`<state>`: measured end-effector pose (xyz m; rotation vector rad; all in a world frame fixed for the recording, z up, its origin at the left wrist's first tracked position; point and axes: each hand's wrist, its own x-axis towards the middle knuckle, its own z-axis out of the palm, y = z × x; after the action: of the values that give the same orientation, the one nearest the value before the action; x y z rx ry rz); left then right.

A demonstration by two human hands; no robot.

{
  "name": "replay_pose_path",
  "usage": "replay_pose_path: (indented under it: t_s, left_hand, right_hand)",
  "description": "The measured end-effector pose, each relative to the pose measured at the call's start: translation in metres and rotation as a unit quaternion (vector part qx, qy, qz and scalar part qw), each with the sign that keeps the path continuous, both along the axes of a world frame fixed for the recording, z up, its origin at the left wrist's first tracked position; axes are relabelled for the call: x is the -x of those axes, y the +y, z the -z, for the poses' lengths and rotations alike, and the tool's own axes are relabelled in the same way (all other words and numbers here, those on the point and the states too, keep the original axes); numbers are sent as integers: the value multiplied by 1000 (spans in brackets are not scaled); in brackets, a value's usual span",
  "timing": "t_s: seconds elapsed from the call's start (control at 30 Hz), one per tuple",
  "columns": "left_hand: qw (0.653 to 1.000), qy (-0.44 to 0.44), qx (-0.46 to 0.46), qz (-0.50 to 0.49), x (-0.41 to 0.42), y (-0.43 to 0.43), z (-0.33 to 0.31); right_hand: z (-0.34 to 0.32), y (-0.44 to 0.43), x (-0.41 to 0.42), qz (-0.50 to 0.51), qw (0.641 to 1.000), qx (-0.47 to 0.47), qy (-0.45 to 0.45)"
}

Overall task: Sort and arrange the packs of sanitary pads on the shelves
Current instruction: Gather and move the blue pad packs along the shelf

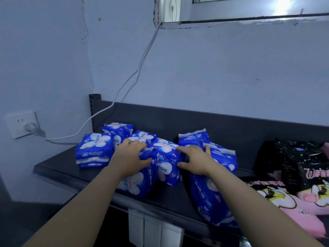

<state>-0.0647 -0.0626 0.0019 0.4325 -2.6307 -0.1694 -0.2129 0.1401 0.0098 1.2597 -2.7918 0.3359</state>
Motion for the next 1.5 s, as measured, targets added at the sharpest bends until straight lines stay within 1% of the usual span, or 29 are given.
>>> replay_pose_path:
  t_s: [0.07,0.13,0.2,0.27,0.37,0.5,0.57,0.63,0.7,0.8,0.9,1.07,1.13,1.23,1.3,1.43,1.5]
  left_hand:
    - [999,12,-31,21,1,6,-6]
    - [998,4,-52,29,2,15,-16]
    - [997,-15,-64,36,8,22,-22]
    - [996,-55,-60,27,13,24,-25]
    - [994,-97,-56,-10,18,19,-28]
    - [979,-141,-136,-52,18,2,-26]
    - [968,-148,-195,-47,19,-5,-24]
    - [958,-133,-253,-36,21,-9,-22]
    - [953,-114,-278,-35,26,-12,-20]
    - [951,-97,-292,-42,34,-19,-18]
    - [950,-100,-290,-55,41,-26,-16]
    - [949,-113,-290,-57,47,-33,-14]
    - [949,-110,-290,-50,48,-35,-14]
    - [955,-111,-269,-58,49,-34,-13]
    - [955,-117,-261,-78,49,-34,-12]
    - [957,-113,-249,-93,44,-34,-10]
    - [959,-107,-242,-98,41,-31,-9]
  right_hand:
    - [-5,8,4,-12,999,43,20]
    - [-11,19,8,-4,997,55,48]
    - [-15,28,12,13,997,53,55]
    - [-16,34,12,20,997,62,43]
    - [-17,34,4,11,995,103,-7]
    - [-11,15,-6,8,984,143,-105]
    - [-6,3,-8,7,982,123,-144]
    - [-3,-7,-10,6,980,80,-182]
    - [-2,-14,-12,3,977,48,-208]
    - [0,-28,-13,3,977,18,-214]
    - [5,-41,-11,15,976,-3,-216]
    - [10,-48,-4,10,978,2,-207]
    - [7,-48,2,7,976,22,-216]
    - [2,-47,12,25,959,109,-262]
    - [3,-50,18,41,951,151,-266]
    - [11,-60,20,45,949,175,-260]
    - [14,-63,19,59,952,169,-247]
